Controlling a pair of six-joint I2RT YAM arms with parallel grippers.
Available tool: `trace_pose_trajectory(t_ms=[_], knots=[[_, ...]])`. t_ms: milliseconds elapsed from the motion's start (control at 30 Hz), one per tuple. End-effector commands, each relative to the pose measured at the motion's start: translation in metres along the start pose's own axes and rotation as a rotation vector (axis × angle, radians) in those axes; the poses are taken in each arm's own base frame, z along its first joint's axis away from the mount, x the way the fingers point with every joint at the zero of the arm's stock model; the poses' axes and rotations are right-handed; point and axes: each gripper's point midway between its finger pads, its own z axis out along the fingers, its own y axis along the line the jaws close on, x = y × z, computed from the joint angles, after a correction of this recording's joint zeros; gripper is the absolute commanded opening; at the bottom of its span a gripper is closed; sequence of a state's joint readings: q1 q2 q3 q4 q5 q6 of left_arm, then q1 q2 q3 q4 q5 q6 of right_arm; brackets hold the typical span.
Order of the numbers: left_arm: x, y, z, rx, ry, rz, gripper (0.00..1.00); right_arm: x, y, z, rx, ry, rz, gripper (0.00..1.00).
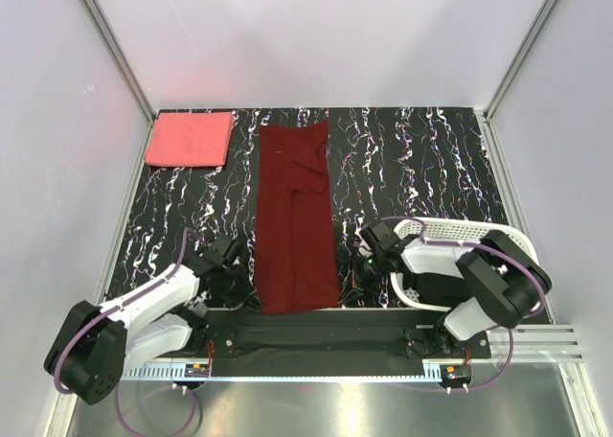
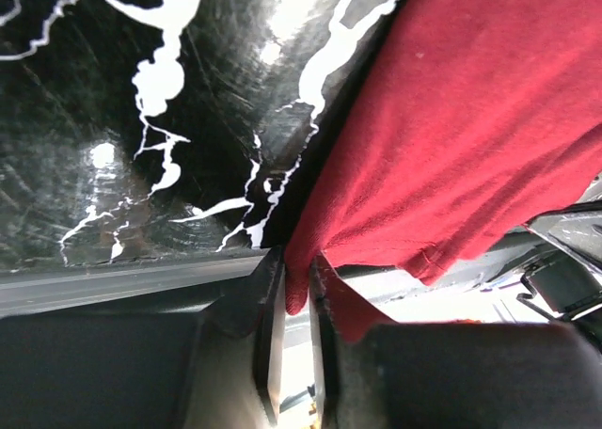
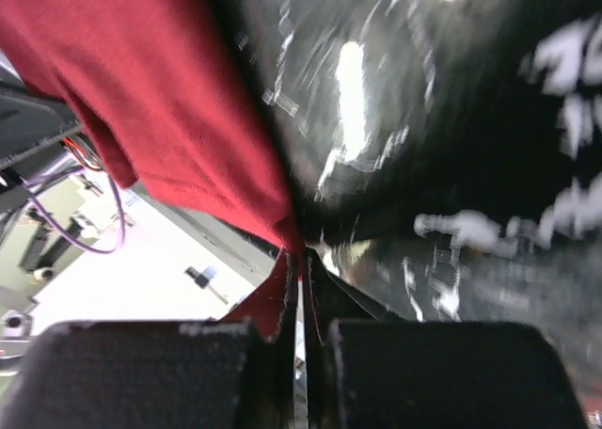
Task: Fold and stack the t-shirts
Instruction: Fold the tshirt
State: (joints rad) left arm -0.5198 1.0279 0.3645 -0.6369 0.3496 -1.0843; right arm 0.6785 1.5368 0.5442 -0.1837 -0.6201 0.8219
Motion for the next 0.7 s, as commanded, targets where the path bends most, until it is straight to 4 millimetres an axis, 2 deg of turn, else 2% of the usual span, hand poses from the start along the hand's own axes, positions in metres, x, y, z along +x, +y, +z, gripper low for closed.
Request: trace_pose_trajectory(t_ms=[0,167,267,300,333,367,400,433,467,533,567,600,633,667], knots=[[-0.020,-0.015,-0.012,0.035,-0.117,0.061,0.16,0.004,-0.006,-0.011,0.047,-0.050,-0.076,0.00],[-0.014,-0.013,-0.020,0.042,-0.120,0.078,0.15,0.017,-0.002,-0.015,0.033,-0.027,-0.099,0.00],[-0.017,-0.023,-0.034,0.058,-0.147,0.100,0.15,0.010,0.008,-0.018,0.021,-0.048,-0.101,0.00],[-0.019,-0.023,-0.039,0.041,-0.161,0.114,0.15,0.001,0.022,-0.022,0.008,-0.079,-0.121,0.00],[-0.025,-0.040,-0.053,0.070,-0.193,0.136,0.15,-0.001,0.025,-0.026,0.019,-0.084,-0.118,0.00],[-0.028,-0.045,-0.059,0.067,-0.208,0.150,0.16,-0.010,0.030,-0.030,0.036,-0.125,-0.128,0.00],[-0.033,-0.047,-0.062,0.033,-0.218,0.171,0.17,-0.019,0.045,-0.039,0.042,-0.152,-0.144,0.00],[-0.040,-0.065,-0.077,0.057,-0.247,0.196,0.18,-0.027,0.051,-0.043,0.055,-0.174,-0.149,0.00],[-0.046,-0.072,-0.083,0.043,-0.268,0.211,0.18,-0.038,0.054,-0.049,0.084,-0.204,-0.166,0.00],[-0.059,-0.078,-0.083,-0.025,-0.264,0.245,0.21,-0.056,0.068,-0.059,0.119,-0.218,-0.153,0.00],[-0.071,-0.099,-0.099,-0.005,-0.310,0.266,0.22,-0.075,0.081,-0.071,0.107,-0.259,-0.162,0.00],[-0.082,-0.097,-0.094,-0.062,-0.296,0.270,0.23,-0.083,0.079,-0.070,0.122,-0.248,-0.141,0.00],[-0.091,-0.105,-0.098,-0.062,-0.308,0.275,0.23,-0.092,0.082,-0.073,0.115,-0.254,-0.137,0.00],[-0.104,-0.118,-0.108,-0.039,-0.329,0.267,0.24,-0.109,0.093,-0.084,0.091,-0.279,-0.146,0.00]])
